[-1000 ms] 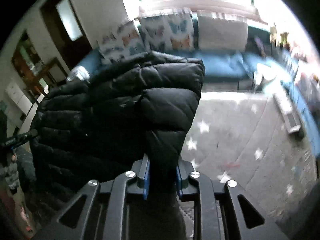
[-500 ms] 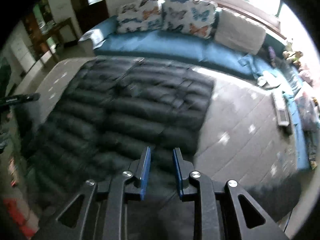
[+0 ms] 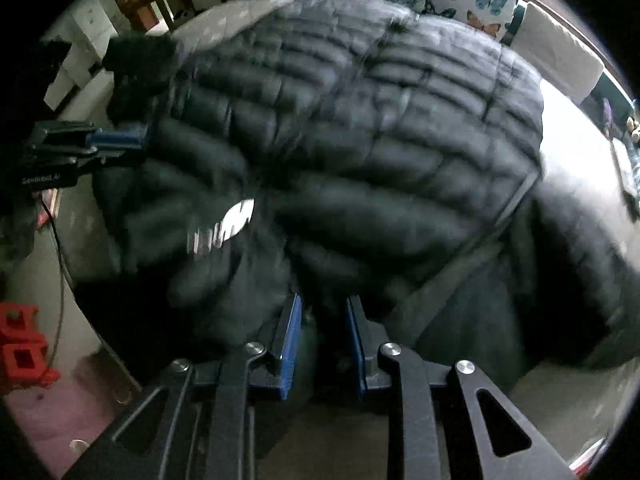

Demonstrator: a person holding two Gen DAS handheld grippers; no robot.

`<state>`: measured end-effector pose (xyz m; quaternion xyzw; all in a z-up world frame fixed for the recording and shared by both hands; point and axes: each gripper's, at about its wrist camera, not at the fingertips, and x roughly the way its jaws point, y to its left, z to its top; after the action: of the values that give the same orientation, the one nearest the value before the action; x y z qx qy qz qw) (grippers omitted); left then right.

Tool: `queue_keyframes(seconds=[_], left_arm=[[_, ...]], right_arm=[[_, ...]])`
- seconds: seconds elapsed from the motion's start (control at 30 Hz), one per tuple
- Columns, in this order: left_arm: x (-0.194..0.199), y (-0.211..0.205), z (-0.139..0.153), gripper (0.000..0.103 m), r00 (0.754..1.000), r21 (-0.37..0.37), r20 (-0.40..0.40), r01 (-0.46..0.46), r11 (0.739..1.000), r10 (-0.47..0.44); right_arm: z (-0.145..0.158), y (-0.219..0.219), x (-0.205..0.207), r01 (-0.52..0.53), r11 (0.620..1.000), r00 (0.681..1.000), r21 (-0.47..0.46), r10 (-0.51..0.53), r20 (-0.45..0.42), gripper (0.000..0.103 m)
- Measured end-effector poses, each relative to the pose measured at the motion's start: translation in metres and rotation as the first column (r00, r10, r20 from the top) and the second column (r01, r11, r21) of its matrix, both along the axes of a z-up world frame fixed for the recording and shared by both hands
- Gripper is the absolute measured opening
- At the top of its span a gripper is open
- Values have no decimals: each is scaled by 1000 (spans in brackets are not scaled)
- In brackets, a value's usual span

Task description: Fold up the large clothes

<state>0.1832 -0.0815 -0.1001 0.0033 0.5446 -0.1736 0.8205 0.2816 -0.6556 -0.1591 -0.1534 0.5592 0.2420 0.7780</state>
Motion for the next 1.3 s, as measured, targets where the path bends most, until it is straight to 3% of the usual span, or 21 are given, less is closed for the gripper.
queue_keyframes(seconds=[0.1, 0.17, 0.27, 0.4, 0.5, 0.63, 0.73, 0.83, 0.87, 0.9, 0.97, 1.07, 1.2, 1.3], left_arm=[[-11, 1, 4, 30, 999, -1, 34, -7, 1000, 7], [-14, 3, 19, 30, 1000, -56, 21, -21, 998, 22], [-20, -4, 47, 30, 995, -112, 97, -7, 994, 18], [-21, -35, 52, 30, 994, -178, 99, 65, 982, -48], [-16, -62, 37, 30, 994, -168, 55, 105, 980, -97], [-12, -79, 32, 30, 992, -197, 41, 123, 973, -117], [-6, -91, 34, 30, 991, -201, 50, 135, 970, -127], [5, -106, 31, 30, 989, -214, 35, 149, 965, -144], [8, -113, 29, 30, 988, -221, 28, 157, 963, -154], [9, -119, 27, 30, 986, -226, 24, 165, 960, -164], [11, -132, 22, 30, 982, -227, 13, 188, 956, -190], [10, -148, 13, 30, 975, -206, -3, 215, 954, -221], [10, -157, 2, 30, 970, -182, -15, 236, 955, -243], [14, -160, -3, 31, 968, -180, -28, 240, 954, -249]], right_arm=[[1, -5, -13, 3, 1000, 996, 10, -4, 86, 25], [14, -10, -17, 37, 999, 994, 34, -40, 106, 25], [26, -11, -29, 23, 997, 985, 77, -35, 166, 25], [0, -9, -37, 24, 998, 984, 58, -34, 177, 29], [12, -32, -38, 57, 982, 982, 179, -87, 165, 29], [38, -92, -40, 189, 916, 961, 353, -246, 125, 33], [47, -155, -27, 346, 847, 904, 403, -417, 99, 38], [43, -233, -4, 538, 712, 793, 452, -610, 17, 39], [39, -261, 3, 600, 654, 740, 462, -672, -9, 39], [35, -276, 7, 631, 619, 711, 468, -702, -29, 39], [23, -319, 20, 716, 500, 617, 487, -780, -104, 39], [4, -356, 36, 777, 389, 523, 494, -836, -164, 39], [-17, -381, 49, 816, 287, 445, 502, -866, -228, 39], [-17, -385, 60, 806, 275, 434, 524, -877, -207, 39]])
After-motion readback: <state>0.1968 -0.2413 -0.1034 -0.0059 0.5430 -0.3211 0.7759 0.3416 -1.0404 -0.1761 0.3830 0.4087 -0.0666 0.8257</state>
